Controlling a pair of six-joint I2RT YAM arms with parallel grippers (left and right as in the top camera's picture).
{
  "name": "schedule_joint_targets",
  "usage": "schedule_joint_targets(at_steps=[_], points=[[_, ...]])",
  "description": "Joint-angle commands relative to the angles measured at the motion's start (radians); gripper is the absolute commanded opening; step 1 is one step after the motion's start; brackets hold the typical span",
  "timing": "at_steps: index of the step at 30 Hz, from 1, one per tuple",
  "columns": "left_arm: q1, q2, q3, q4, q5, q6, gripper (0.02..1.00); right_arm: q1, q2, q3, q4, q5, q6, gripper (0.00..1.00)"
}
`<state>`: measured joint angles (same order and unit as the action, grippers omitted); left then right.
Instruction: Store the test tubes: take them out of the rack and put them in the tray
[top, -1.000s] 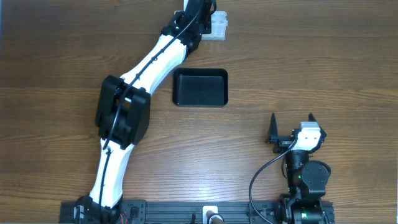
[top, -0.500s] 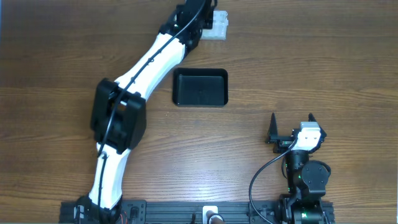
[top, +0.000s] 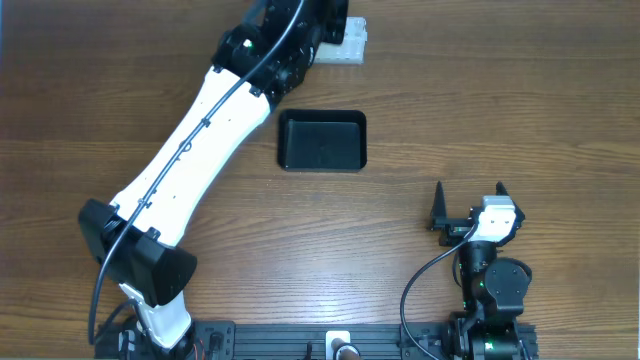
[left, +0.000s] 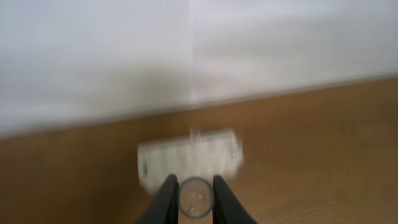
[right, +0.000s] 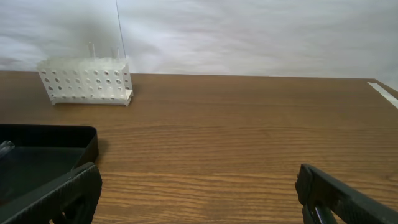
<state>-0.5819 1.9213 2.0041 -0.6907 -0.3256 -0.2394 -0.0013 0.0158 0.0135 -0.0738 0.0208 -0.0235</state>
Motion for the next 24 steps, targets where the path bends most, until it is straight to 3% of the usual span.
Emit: schedule_joint_targets(at_steps=[1,7,24], points=[[0.005,0.014,-0.072,-0.089,-0.005,-0.215,0.073,-0.004,-0.01,-0.008,0.002,0.002,0.0,0.991],[0.005,0.032,-0.242,-0.084,-0.005,-0.344,0.071,-0.004,-0.01,-0.008,0.002,0.002,-0.001,0.993],[-0.005,0.188,-0.273,-0.131,0.023,-0.345,0.073,-0.004,-0.01,-0.008,0.002,0.002,0.0,0.993]])
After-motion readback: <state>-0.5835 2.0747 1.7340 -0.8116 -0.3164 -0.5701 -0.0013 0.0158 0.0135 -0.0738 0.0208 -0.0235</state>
